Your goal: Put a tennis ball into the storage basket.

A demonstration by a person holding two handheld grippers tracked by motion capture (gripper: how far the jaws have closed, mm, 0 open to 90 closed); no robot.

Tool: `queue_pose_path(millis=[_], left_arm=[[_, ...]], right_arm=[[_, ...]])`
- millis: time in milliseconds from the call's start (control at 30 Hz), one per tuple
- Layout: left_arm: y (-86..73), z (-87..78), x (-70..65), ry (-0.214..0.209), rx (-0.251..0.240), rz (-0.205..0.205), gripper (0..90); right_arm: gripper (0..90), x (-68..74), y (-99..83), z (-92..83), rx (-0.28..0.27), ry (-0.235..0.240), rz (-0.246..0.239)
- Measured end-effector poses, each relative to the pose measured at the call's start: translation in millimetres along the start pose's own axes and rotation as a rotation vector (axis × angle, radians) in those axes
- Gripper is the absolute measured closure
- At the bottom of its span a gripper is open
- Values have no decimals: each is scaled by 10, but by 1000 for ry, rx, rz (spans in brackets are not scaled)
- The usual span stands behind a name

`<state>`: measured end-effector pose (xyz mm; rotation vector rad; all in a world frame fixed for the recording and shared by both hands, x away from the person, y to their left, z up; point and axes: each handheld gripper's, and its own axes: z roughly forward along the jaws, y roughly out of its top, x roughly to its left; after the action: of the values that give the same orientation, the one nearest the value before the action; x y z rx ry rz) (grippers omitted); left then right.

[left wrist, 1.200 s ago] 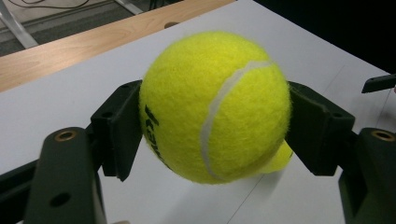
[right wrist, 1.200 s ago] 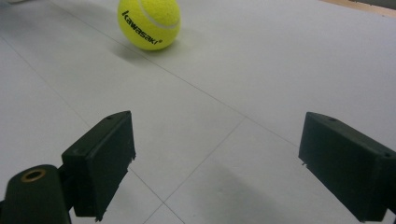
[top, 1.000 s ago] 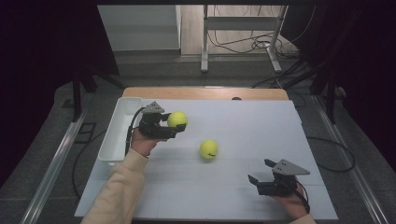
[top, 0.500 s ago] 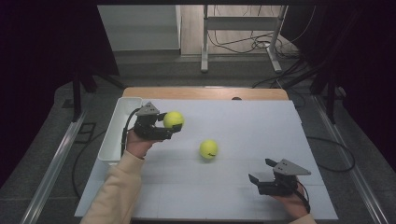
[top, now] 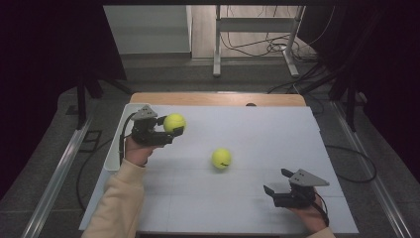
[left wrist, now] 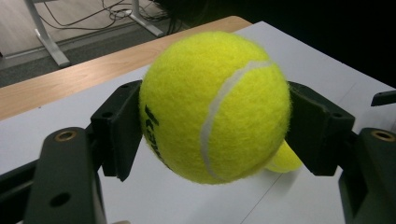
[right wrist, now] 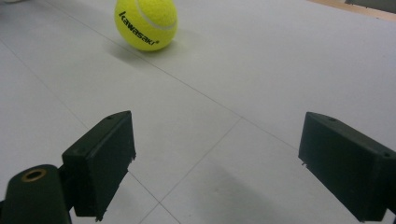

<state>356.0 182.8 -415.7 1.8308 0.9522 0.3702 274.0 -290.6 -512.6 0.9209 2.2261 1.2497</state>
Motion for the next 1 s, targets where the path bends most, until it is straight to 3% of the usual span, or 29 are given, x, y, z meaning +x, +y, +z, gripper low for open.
queue_pose_path(millis=[467,1000], left_arm=[[20,-183,119,20,-52,-32,267],[-11,-275,265,48,-59,-61,267]], right_arm=[[110,-3,-2,1,0,-1,2],[111,0,-3,2,0,-3,0]])
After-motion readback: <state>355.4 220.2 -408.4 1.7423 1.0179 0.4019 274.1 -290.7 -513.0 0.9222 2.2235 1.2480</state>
